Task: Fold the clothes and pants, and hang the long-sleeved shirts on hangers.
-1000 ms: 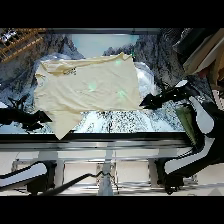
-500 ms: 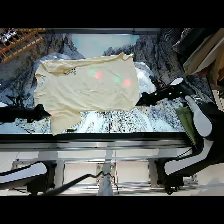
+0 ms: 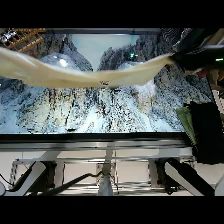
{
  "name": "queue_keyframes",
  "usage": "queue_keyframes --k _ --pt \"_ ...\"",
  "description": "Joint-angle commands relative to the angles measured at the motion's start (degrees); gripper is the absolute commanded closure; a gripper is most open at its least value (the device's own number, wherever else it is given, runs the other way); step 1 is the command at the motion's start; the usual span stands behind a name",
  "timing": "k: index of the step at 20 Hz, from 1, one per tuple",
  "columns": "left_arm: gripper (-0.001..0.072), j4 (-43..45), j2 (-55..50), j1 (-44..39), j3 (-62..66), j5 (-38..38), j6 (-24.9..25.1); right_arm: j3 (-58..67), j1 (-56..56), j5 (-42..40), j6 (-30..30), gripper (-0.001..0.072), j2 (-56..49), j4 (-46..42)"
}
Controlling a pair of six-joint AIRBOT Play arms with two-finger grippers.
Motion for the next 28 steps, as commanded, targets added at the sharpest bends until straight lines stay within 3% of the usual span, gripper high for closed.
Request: queue_keyframes --k 1,3,5,7,9,13,16,19,23,28 --pt "0.0702 -44.1 6.5 9.8 11.4 6.8 1.2 14.4 0.0 -4.0 1.2 0.0699 12.6 -8.0" --pt "0.0702 -55.3 7.9 16.1 16.4 10.3 1.6 20.0 0.0 -7.0 1.3 0.0699 15.8 -8.0" --pt "0.0702 -53.5 8.1 21.5 20.2 10.4 1.6 22.8 0.0 -10.0 1.3 0.0699 17.2 -7.7" --pt "0.0701 -41.6 8.1 21.7 20.9 10.4 1.5 22.8 0.0 -11.9 1.3 0.0699 16.7 -7.1" --pt "0.0701 -22.8 7.2 17.6 20.8 10.4 0.8 21.1 0.0 -12.5 1.3 0.0699 13.5 -7.1" --pt "0.0701 8.9 0.2 -6.3 15.6 10.7 -0.2 15.1 0.0 -11.3 2.0 0.0699 -0.1 -5.5" --pt "0.0702 23.0 -8.5 -20.6 6.9 13.0 0.9 9.2 1.6 -11.2 1.9 0.0698 -13.5 -5.8" --pt "0.0702 28.7 -20.4 -28.3 1.8 18.3 4.5 4.3 4.6 -15.6 1.8 0.0698 -27.5 -8.9" --pt "0.0701 29.4 -38.3 -31.3 1.7 29.0 4.6 3.0 5.7 -29.0 1.9 0.0697 -43.4 -10.4" --pt "0.0702 27.6 -45.6 -31.3 1.9 33.9 5.4 3.1 5.8 -37.5 2.3 0.0698 -51.4 -10.1"
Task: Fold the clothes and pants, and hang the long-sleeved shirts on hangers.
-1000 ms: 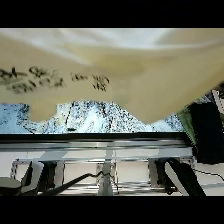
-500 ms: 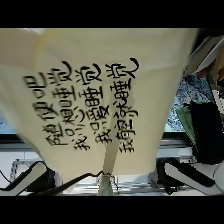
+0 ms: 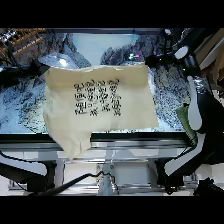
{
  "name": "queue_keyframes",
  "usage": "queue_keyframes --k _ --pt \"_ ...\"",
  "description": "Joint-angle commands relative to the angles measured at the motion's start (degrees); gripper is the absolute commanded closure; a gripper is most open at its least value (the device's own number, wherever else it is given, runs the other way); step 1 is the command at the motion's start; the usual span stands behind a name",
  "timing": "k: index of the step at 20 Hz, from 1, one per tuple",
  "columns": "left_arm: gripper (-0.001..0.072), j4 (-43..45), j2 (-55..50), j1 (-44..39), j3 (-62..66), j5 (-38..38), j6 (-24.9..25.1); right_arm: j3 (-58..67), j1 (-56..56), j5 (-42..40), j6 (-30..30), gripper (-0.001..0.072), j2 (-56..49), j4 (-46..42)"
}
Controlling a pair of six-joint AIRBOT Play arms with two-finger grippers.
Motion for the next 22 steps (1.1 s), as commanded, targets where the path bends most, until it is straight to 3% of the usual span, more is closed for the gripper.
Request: queue_keyframes --k 1,4,9,14,22 --pt "0.0702 0.1 -4.3 -0.5 -0.2 4.0 0.7 -0.2 0.3 -5.8 0.4 0.0698 -4.8 0.0" --pt "0.0702 0.1 -4.2 -0.1 -0.2 1.6 0.5 -0.2 0.2 -3.4 0.5 0.0698 -4.7 -0.1" --pt "0.0702 2.1 -4.0 1.1 -0.2 -15.0 -2.4 -0.2 -1.0 6.6 3.2 0.0698 -4.7 -3.4" --pt "0.0703 11.2 -4.0 0.6 -0.2 -18.0 -7.6 -0.3 -1.3 9.5 4.2 0.0698 -4.7 -6.6" --pt "0.0704 12.8 -1.8 7.8 -0.2 -25.7 -8.9 0.2 -1.3 13.1 4.5 0.0698 -4.3 -10.5"
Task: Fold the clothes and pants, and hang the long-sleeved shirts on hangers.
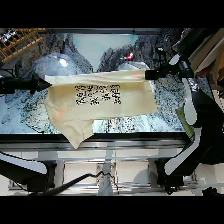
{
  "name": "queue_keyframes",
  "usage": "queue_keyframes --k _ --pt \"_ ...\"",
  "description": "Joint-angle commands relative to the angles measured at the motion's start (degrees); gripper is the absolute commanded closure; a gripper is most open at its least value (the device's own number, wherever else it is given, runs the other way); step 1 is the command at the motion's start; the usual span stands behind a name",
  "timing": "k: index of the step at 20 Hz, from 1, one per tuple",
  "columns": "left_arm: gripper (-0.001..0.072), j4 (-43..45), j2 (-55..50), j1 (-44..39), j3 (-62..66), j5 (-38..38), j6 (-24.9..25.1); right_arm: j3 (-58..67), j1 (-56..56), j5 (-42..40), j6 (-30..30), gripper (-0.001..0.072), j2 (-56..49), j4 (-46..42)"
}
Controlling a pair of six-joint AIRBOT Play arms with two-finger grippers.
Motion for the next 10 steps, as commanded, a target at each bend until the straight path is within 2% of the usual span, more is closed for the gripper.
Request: queue_keyframes --k 1,6,9,10 --pt "0.0703 4.6 0.5 1.4 0.0 -4.5 -0.5 0.2 0.0 1.3 0.1 0.0698 0.1 -3.1" --pt "0.0704 15.8 0.4 -0.7 0.0 -5.3 -2.1 0.2 0.0 3.6 0.1 0.0698 0.1 -8.6" --pt "0.0702 17.6 0.4 -1.7 -0.1 -7.3 -2.0 0.2 0.0 4.5 -0.2 0.0699 0.1 -8.7" --pt "0.0670 17.6 0.4 -2.0 -0.1 -7.1 -2.0 0.2 0.1 4.5 -0.4 0.0697 0.1 -8.2"
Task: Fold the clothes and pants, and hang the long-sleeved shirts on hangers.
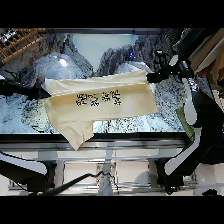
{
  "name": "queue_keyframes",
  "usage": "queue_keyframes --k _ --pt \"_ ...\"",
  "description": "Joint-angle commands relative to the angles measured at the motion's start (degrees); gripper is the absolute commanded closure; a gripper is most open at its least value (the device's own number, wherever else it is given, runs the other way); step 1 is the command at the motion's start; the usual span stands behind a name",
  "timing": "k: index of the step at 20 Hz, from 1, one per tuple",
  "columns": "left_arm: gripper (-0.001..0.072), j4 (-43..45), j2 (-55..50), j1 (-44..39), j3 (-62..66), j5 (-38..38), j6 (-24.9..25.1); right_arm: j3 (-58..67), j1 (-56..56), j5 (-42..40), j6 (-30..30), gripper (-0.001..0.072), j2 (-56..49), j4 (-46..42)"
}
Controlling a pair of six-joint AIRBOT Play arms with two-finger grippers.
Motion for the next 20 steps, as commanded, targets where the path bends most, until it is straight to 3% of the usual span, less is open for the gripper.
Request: queue_keyframes --k 1,2,3,4,7,11,15,20 --pt "0.0485 3.1 0.1 -1.1 0.0 -1.1 -0.3 0.0 0.1 1.1 -0.4 0.0682 0.0 -0.2" --pt "0.0224 3.1 0.1 -1.2 0.0 -1.4 -0.5 0.0 0.1 2.3 -0.4 0.0511 0.0 0.0" --pt "0.0161 3.1 0.1 -1.2 0.0 -2.8 -2.8 0.0 -0.2 5.0 -0.2 0.0260 0.0 0.0" --pt "0.0161 3.8 0.3 -0.7 0.0 -4.0 -4.2 0.0 -1.3 8.4 0.6 0.0189 0.0 0.0" --pt "0.0171 7.9 4.3 1.1 -2.8 -4.0 -6.4 -3.7 -8.6 17.9 2.7 0.0193 0.6 5.6" --pt "0.0171 7.7 15.7 1.2 -21.4 -1.0 -3.3 -16.9 -19.6 22.8 -1.9 0.0210 4.0 23.8" --pt "0.0170 3.7 25.8 0.3 -40.2 6.8 0.4 -22.4 -22.3 22.7 -4.8 0.0268 5.2 21.9" --pt "0.0170 2.3 27.5 -0.5 -45.9 8.0 0.9 -23.8 -22.0 20.7 -6.8 0.0268 5.0 18.4"
